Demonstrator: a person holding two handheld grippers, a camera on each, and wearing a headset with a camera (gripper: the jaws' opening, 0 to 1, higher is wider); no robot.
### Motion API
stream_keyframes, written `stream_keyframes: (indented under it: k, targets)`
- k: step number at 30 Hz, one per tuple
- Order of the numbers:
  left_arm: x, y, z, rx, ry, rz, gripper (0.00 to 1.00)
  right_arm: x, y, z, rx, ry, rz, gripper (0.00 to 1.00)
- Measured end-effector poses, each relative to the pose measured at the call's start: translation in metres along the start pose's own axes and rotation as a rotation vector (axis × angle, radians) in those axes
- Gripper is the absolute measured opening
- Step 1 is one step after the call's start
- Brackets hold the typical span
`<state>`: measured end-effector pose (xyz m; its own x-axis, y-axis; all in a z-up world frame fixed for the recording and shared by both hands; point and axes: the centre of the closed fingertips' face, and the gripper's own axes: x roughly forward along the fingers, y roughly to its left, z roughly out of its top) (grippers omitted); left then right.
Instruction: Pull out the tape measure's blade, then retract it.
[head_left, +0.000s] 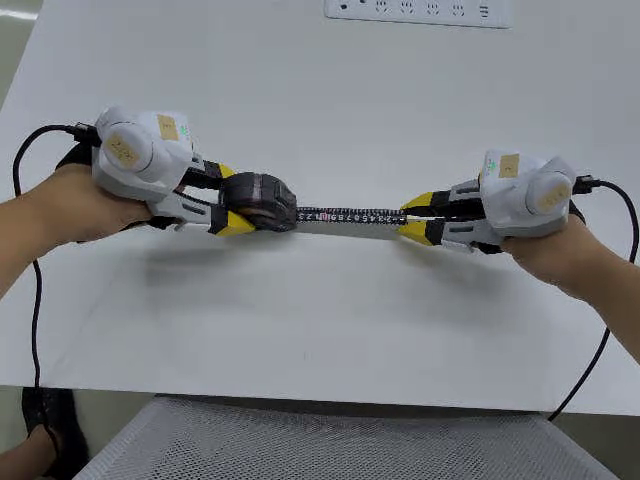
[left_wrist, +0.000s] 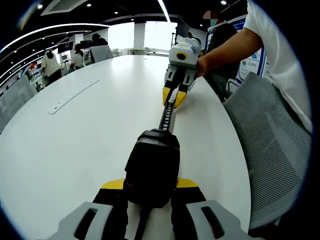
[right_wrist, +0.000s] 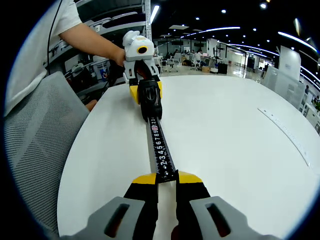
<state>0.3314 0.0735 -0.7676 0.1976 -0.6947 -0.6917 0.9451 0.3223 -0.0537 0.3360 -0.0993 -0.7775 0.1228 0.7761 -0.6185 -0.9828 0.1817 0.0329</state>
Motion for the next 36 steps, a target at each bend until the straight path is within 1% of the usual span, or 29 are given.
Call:
stream_keyframes:
  k: [6,15,24,36]
  targets:
    - [0.001,-0.001,0.001,0.001,0.002,0.0,0.3,-0.009,-0.003,-0.007,0.009,0.007,-0.008,0.07]
    - [0.001,-0.001,0.001,0.01,0.009,-0.002,0.3,-0.017,-0.004,-0.014,0.008,0.026,-0.014,0.07]
    - [0.001,-0.002,0.001,0.01,0.014,-0.004,0.3,-0.033,-0.009,-0.026,0.014,0.042,-0.029,0.07]
    - [0.001,-0.002,0.001,0.013,0.021,-0.006,0.3,-0.044,-0.012,-0.035,0.013,0.061,-0.042,0.07]
